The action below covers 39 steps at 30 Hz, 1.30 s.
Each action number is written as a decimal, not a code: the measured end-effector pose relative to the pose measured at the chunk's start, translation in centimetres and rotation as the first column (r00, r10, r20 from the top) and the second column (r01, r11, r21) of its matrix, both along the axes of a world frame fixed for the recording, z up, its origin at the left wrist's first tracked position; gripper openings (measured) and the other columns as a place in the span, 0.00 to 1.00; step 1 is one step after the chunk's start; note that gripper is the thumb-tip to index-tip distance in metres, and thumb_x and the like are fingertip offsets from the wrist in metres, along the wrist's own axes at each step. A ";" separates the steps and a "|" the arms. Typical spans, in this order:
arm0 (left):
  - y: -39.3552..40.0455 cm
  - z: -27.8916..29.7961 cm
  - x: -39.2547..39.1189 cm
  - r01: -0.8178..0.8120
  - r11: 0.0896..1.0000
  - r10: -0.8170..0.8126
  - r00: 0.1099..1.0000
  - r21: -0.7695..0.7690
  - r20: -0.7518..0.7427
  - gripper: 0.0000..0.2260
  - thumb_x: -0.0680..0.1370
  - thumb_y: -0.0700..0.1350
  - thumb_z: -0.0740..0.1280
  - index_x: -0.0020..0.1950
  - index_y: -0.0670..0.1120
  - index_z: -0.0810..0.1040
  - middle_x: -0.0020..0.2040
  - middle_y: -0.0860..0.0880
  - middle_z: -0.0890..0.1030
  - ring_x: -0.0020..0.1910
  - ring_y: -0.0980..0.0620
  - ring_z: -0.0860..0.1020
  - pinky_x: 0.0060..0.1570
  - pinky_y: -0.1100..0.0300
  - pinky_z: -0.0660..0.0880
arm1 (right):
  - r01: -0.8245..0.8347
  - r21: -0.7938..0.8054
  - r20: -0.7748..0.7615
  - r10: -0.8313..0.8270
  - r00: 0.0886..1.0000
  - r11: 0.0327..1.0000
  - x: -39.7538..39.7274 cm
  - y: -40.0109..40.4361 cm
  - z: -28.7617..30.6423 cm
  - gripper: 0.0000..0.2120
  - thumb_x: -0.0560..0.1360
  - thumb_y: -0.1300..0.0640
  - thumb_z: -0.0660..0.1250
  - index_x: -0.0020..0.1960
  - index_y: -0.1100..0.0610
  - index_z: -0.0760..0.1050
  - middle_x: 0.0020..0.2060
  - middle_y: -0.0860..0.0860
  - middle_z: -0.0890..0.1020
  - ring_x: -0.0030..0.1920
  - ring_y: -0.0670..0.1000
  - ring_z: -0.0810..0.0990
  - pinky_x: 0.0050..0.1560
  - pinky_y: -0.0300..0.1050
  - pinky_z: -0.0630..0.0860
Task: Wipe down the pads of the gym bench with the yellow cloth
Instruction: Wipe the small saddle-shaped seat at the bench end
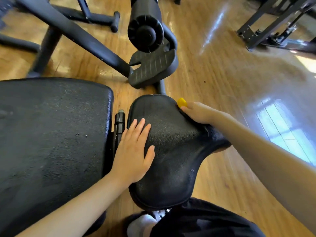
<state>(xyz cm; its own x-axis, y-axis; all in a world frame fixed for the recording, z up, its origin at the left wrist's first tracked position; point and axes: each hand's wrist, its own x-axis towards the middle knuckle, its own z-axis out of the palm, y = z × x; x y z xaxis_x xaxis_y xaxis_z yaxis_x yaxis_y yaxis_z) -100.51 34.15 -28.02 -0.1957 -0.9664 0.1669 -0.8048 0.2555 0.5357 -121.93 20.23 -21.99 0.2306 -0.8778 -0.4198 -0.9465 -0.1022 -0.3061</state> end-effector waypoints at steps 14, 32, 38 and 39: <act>-0.2 -0.1 0.0 -0.010 1.000 0.010 1.000 -0.011 0.008 0.27 0.76 0.54 0.52 0.74 0.47 0.57 0.76 0.50 0.54 0.74 0.56 0.43 0.71 0.57 0.43 | 0.027 -0.002 0.060 -0.027 0.998 1.000 1.1 -1.2 -0.2 0.20 0.80 0.49 0.51 0.57 0.65 0.71 0.55 0.60 0.76 0.49 0.52 0.71 0.45 0.39 0.62; -0.4 -0.3 -0.3 -0.012 0.999 0.012 1.000 -0.032 0.000 0.30 0.74 0.57 0.47 0.73 0.44 0.62 0.75 0.46 0.59 0.75 0.48 0.52 0.70 0.53 0.47 | 0.804 -0.061 0.743 -0.511 0.432 0.592 -8.1 9.5 -3.2 0.12 0.79 0.52 0.55 0.41 0.46 0.74 0.35 0.43 0.76 0.37 0.43 0.74 0.37 0.39 0.69; -0.3 -0.2 -0.3 -0.013 1.000 0.013 1.000 -0.027 -0.003 0.31 0.73 0.57 0.47 0.73 0.44 0.61 0.75 0.46 0.58 0.75 0.49 0.51 0.70 0.53 0.46 | 0.901 -0.034 0.829 -0.491 0.268 0.433 -6.5 13.1 -5.3 0.10 0.79 0.51 0.54 0.43 0.45 0.72 0.38 0.44 0.76 0.40 0.44 0.74 0.41 0.39 0.71; -0.3 -0.2 -0.3 -0.014 1.000 0.013 1.000 -0.028 -0.001 0.31 0.74 0.57 0.47 0.73 0.44 0.61 0.75 0.46 0.58 0.75 0.49 0.51 0.70 0.53 0.46 | 0.922 -0.030 0.843 -0.486 0.231 0.386 -6.0 13.9 -5.9 0.09 0.79 0.52 0.55 0.43 0.45 0.71 0.38 0.44 0.76 0.40 0.43 0.74 0.40 0.38 0.70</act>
<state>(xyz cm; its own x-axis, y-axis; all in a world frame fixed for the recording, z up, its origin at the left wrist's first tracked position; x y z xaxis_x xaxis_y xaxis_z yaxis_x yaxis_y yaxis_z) -100.84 33.82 -28.17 -0.1825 -0.9639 0.1938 -0.8077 0.2594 0.5294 -127.88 34.10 -27.90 -0.6254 -0.7803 -0.0045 -0.2176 0.1799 -0.9593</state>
